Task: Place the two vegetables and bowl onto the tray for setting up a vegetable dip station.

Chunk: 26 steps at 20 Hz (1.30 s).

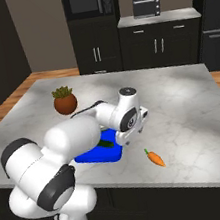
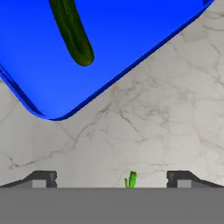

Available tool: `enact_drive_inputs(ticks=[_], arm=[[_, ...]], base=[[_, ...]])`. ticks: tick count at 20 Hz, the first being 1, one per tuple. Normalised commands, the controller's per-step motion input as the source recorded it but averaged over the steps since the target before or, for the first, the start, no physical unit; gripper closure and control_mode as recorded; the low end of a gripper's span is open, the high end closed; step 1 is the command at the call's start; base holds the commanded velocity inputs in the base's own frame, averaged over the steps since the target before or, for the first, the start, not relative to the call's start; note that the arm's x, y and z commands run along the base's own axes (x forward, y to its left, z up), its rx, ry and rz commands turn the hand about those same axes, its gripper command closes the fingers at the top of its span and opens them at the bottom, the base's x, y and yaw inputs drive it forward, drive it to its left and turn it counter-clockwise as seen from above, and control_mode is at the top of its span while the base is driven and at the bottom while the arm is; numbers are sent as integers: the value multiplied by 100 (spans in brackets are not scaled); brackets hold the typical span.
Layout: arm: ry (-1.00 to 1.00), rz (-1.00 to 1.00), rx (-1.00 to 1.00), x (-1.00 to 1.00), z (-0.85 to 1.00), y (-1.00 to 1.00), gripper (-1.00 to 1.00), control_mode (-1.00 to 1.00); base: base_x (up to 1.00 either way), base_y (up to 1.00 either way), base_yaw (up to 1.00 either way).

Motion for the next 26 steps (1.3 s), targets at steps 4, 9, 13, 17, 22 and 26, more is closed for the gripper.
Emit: enact_drive_inputs(ticks=[4, 9, 13, 17, 22, 26], arm=[[0, -9, -4, -4, -1, -23, -100, -100], [0, -8, -1, -6, 0, -19, -100, -100], [0, -5, 0, -6, 0, -17, -100, -100], [1, 0, 0, -26, -15, -21, -100, -100], [0, 0, 0, -14, -11, -10, -100, -100], [0, 0, 0, -2, -7, 0, -100, -100]], base=[[0, 0, 0], [0, 0, 0], [0, 0, 0], [0, 0, 0], [0, 0, 0], [0, 0, 0]])
